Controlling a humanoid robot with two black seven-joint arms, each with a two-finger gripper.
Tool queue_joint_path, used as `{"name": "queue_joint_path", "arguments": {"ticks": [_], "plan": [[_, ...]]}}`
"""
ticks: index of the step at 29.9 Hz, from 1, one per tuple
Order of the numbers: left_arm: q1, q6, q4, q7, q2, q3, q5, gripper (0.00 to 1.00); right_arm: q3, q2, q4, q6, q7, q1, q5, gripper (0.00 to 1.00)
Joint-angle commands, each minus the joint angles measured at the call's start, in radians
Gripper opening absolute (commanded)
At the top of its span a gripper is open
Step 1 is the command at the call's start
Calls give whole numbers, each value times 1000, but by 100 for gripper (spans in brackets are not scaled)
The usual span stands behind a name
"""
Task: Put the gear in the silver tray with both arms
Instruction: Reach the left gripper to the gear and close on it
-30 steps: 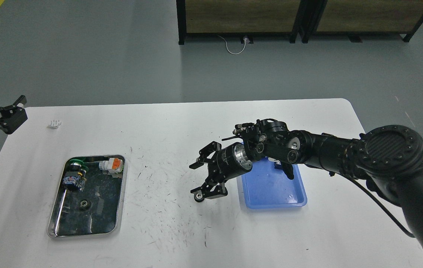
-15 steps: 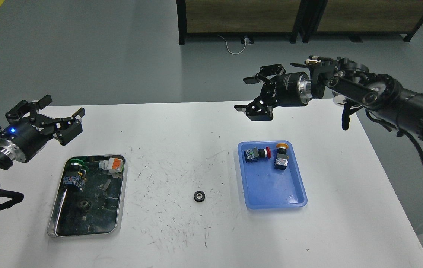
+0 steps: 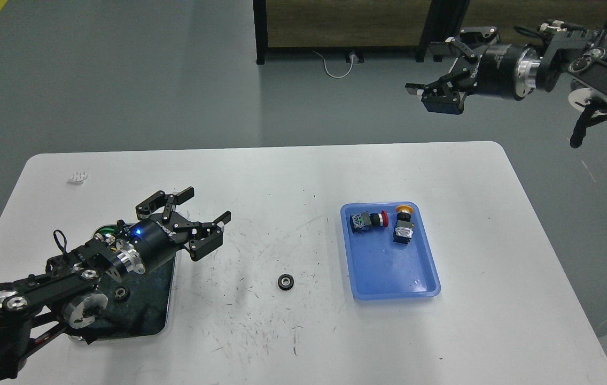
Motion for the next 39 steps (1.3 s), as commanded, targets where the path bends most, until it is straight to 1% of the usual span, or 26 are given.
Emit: {"name": "queue_joint_path", "arguments": {"ticks": [1, 6, 10, 17, 23, 27, 29, 39], "plan": [[5, 36, 0, 1, -55, 60, -1, 98, -2, -7, -1, -2, -1, 7, -2, 89], [19, 60, 11, 7, -112, 116, 2, 98, -3, -12, -3, -4, -3, 9, -2, 89], [14, 134, 28, 9, -153, 162, 8, 98, -8, -9, -8, -7, -3, 9, -2, 89], [11, 183, 119, 13, -281, 206, 11, 98, -9, 0, -20, -7, -3, 9, -2, 89], [16, 185, 159, 18, -330, 208, 9, 98, -12, -3, -23, -7, -4, 7, -3, 89], [23, 182, 239, 7, -376, 212, 8, 98, -12, -3, -26, -7, -4, 6, -5, 89], [33, 179, 261, 3, -383, 217, 6, 98, -12, -1, -26, -7, -4, 4, -5, 89], [56, 179, 276, -4, -387, 222, 9, 98, -12, 2, -27, -9, -4, 4, -9, 89]]}}
